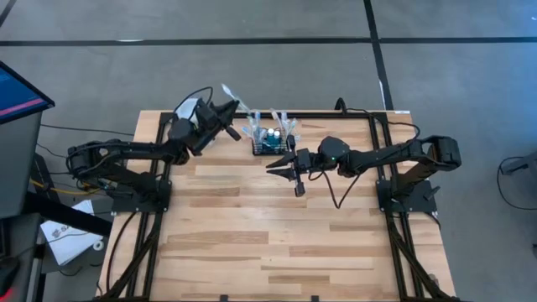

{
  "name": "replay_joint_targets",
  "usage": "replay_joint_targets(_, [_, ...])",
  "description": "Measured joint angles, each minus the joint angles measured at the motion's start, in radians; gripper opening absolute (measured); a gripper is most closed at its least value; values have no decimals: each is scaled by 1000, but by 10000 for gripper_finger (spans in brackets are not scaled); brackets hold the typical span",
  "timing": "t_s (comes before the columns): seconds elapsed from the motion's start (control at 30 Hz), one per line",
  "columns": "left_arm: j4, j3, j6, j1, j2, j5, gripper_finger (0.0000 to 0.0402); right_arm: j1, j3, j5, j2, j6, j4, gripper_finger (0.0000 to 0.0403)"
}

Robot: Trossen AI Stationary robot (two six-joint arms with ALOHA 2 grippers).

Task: Pick & Place toothbrushing station
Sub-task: Put the green toothbrush into the black wire organizer

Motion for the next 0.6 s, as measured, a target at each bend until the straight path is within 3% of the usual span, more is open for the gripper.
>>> replay_joint_targets(0.3, [-67, 0, -46, 32, 5, -4, 5, 0, 0, 0, 0, -6, -4, 48])
replay_joint_targets(0.6, [-72, -2, -79, 41, 98, -2, 5, 1, 0, 0, 0, -8, -6, 48])
